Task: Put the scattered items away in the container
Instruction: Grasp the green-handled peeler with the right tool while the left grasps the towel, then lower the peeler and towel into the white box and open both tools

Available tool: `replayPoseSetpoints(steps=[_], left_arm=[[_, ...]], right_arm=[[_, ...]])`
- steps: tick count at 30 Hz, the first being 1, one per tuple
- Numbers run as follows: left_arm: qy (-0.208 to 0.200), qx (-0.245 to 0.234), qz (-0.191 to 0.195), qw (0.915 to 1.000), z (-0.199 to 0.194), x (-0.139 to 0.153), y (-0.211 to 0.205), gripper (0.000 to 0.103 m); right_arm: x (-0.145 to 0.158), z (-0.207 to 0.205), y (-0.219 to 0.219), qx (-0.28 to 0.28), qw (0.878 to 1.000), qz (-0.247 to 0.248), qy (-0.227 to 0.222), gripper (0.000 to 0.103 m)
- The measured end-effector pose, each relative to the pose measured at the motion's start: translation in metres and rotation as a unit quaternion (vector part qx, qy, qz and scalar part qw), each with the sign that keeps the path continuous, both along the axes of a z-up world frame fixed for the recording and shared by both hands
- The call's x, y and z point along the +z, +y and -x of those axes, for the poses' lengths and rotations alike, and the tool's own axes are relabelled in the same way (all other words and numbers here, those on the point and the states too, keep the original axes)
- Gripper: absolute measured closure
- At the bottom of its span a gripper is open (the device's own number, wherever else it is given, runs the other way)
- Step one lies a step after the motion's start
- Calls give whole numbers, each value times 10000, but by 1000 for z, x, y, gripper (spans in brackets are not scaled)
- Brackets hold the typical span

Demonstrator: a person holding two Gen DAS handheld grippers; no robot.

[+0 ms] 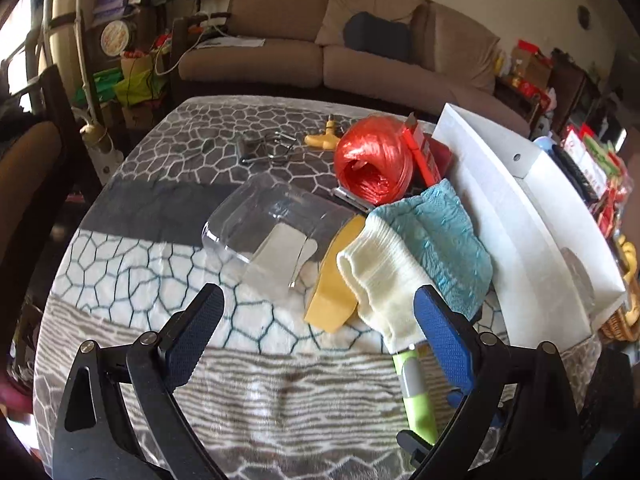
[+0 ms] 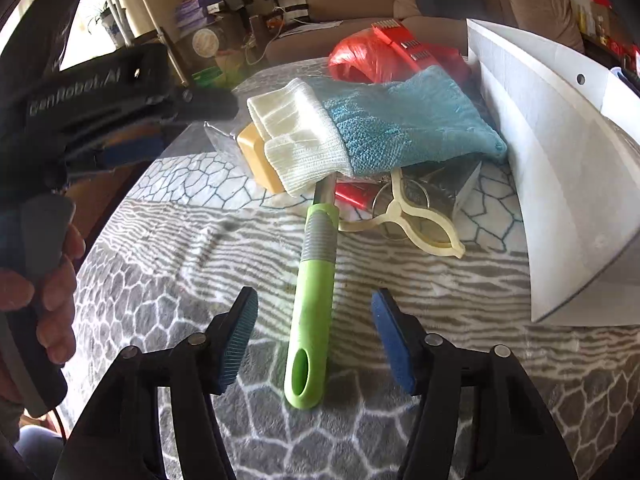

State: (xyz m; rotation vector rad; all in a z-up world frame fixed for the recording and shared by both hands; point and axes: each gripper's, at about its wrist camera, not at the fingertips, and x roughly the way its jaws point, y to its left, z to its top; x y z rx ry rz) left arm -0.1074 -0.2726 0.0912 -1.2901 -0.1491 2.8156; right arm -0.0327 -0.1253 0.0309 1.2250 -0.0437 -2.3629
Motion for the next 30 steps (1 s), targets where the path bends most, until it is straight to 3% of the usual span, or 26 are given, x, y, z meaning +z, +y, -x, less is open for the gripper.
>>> replayPoseSetpoints(steps=[6, 10, 11, 13, 14, 15, 17, 24, 30], left_arm=[[35, -384, 914, 9951, 39, -12, 32, 7], [-84, -807, 400, 9959, 46, -26, 42, 9], [-60, -852, 442, 9954, 46, -28, 47, 17], [36, -974, 650, 9931, 43, -29, 58, 33], [54, -1055, 709, 9919, 43, -29, 63, 55], [51, -1085, 781, 9910, 43, -29, 68, 70], [-16, -1112, 746, 9910, 44, -27, 71, 90], [59, -861, 262, 9959, 24, 0, 47, 91], [318, -642, 76, 9974, -8, 44, 20, 91]], right_arm=[[-12, 13, -6, 62, 9999, 53, 117, 44], [-13, 14, -12, 145, 9995, -31, 263, 44], [-13, 15, -13, 152, 9995, -53, 285, 46], [-13, 15, -12, 178, 9994, -7, 293, 68], [-13, 15, -12, 183, 9995, 9, 270, 78], [-13, 15, -11, 178, 9995, 35, 269, 79], [-13, 15, -9, 160, 9995, 68, 261, 79], [-1, 6, 2, 63, 9998, -7, 190, 84], [25, -11, 11, 85, 9993, -167, 308, 85]])
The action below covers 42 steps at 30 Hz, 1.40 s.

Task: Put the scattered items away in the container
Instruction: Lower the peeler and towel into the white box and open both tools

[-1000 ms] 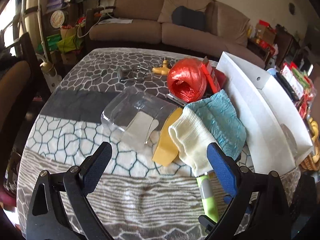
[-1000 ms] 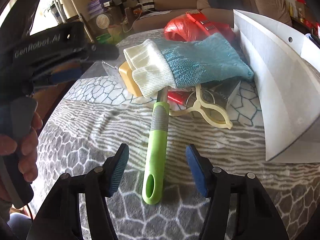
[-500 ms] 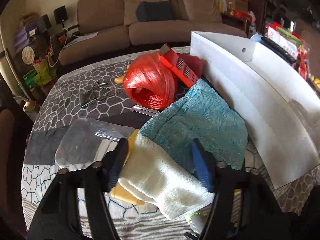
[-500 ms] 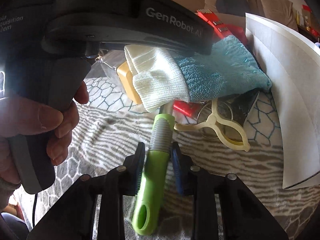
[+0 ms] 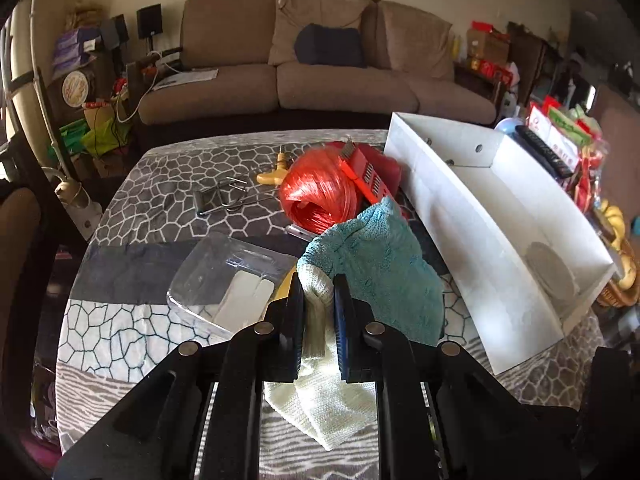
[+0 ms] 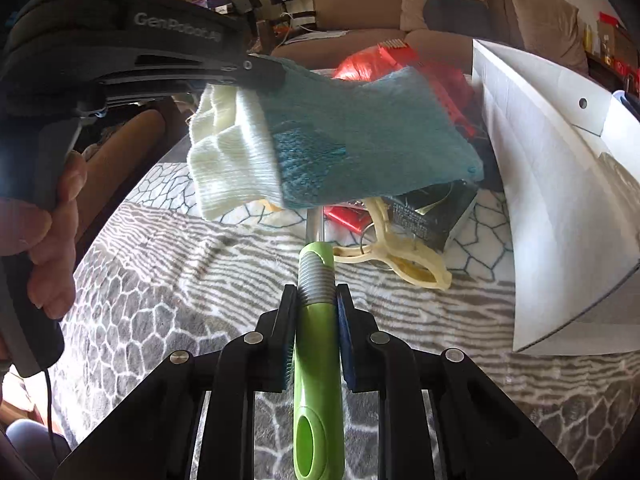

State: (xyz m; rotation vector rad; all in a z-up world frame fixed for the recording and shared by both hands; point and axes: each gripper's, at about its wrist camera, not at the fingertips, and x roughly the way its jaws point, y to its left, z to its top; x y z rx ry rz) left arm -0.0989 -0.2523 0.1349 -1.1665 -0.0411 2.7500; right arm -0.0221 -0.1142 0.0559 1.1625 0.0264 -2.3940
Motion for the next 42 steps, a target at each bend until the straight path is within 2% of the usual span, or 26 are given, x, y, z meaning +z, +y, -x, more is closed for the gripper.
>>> replayPoseSetpoints(steps=[10, 19, 24, 32, 38, 42], left_arm=[[346, 199, 4, 9992, -58, 77, -20, 91], [452, 100, 13, 9989, -107, 115, 2, 91], [472, -39, -65, 9989, -119, 132, 25, 91], [578, -390, -57, 9976, -103, 161, 93, 91], [559, -593, -11, 9967, -60, 167, 154, 91], [498, -668, 153, 9964, -20, 156, 197, 91]], right_arm=[[60, -28, 17, -202, 9992, 126, 317, 88], [128, -61, 48, -446, 9953, 428, 748, 88], [160, -73, 71, -514, 9928, 486, 971, 88], [205, -68, 127, -791, 9872, 457, 1307, 88], [223, -35, 181, -1189, 9822, 340, 1417, 88], [219, 2, 221, -1440, 9805, 295, 1301, 88]])
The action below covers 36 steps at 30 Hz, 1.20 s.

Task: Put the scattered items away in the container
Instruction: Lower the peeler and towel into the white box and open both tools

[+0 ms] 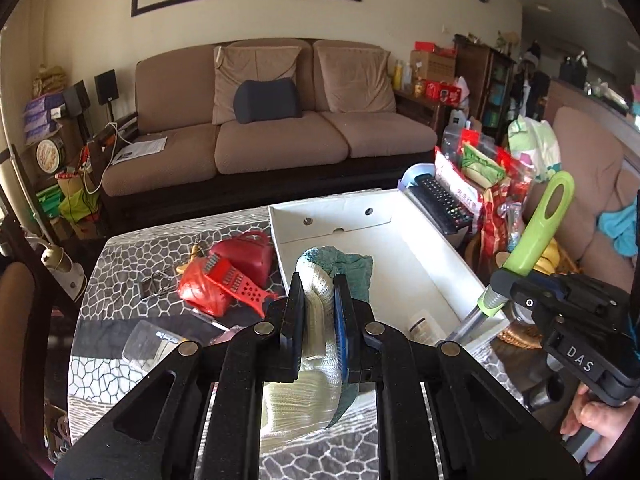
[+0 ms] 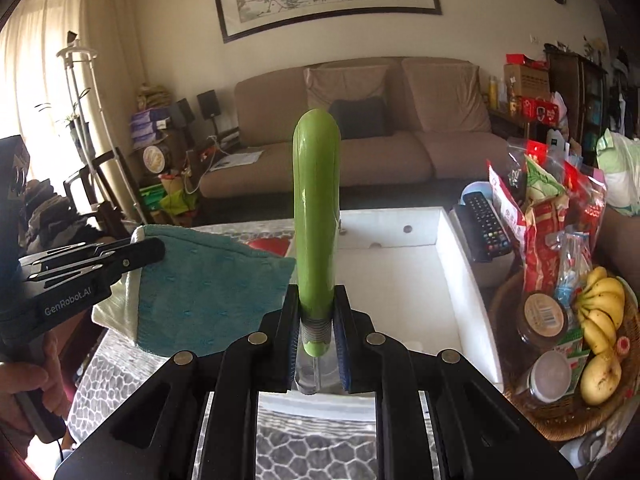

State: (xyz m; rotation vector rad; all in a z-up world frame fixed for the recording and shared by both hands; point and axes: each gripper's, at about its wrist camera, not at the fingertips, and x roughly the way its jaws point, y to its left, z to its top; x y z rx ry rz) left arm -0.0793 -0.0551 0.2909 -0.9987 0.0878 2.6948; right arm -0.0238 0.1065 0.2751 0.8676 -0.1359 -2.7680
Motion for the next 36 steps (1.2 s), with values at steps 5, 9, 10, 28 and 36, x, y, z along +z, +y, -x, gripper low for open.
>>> replayPoseSetpoints(steps=[5, 9, 10, 28, 36], left_arm=[[-168, -89, 281, 9994, 57, -34, 43, 91], [-430, -70, 431, 9981, 97, -76, 61, 91], [-528, -55, 434, 9976, 106, -88, 63, 91], [-1482, 359, 620, 9864, 186, -198, 78, 48], [-1313, 405, 266, 9902, 157, -167, 57, 9]], right_arm=[[-33, 54, 33, -97, 9993, -63, -366, 88], [-79, 95, 42, 37, 9965, -14, -832, 88], [-90, 104, 42, 71, 9955, -47, -948, 88], [-192, 216, 64, -223, 9632, 293, -2664, 82], [-172, 192, 68, -400, 9688, 108, -2443, 36]])
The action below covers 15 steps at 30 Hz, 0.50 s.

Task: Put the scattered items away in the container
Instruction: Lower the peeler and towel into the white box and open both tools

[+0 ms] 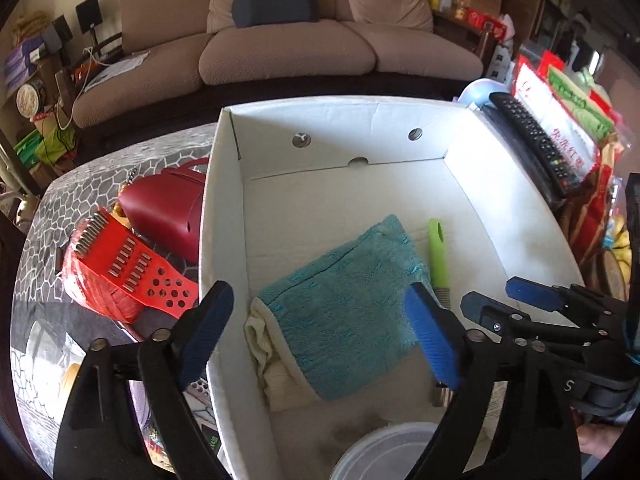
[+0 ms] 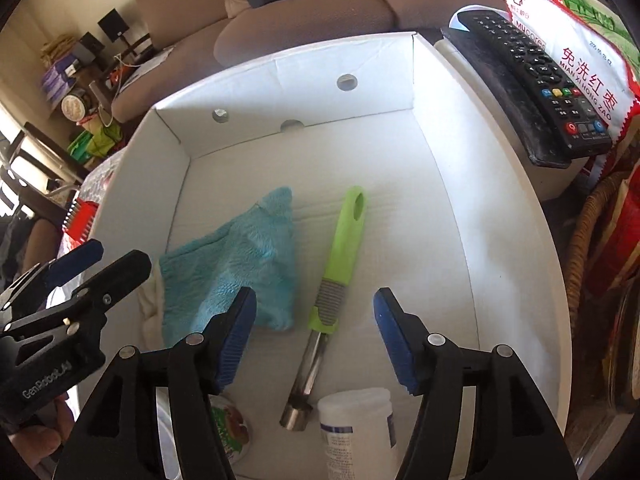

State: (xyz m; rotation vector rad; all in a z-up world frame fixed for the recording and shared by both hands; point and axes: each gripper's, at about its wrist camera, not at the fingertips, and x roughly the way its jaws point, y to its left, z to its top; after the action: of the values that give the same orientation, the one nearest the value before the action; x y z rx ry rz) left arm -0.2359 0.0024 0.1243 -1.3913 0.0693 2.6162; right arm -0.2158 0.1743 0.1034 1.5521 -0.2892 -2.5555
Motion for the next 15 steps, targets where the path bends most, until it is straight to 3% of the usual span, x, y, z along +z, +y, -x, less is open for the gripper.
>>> replayPoseSetpoints(steps=[2, 4, 5, 10, 15], left_arm=[[19, -19, 13, 10000, -10, 9, -2, 0], [-67, -16, -72, 10000, -20, 16, -7, 0], [-72, 8, -109, 9999, -25, 20, -9, 0], [-1, 60, -127, 9999, -54, 41, -16, 0], [172, 112, -227, 9995, -94, 63, -31, 0]], right_arm=[[9, -6, -7, 22, 9999, -71, 128, 26], [18, -18, -9, -69, 9992, -277, 281, 14], [23, -24, -8, -165, 9984, -424, 324, 0], [44, -51, -4, -301, 9978, -350, 484, 0], [73, -83, -13, -183, 9951, -655, 719, 0]])
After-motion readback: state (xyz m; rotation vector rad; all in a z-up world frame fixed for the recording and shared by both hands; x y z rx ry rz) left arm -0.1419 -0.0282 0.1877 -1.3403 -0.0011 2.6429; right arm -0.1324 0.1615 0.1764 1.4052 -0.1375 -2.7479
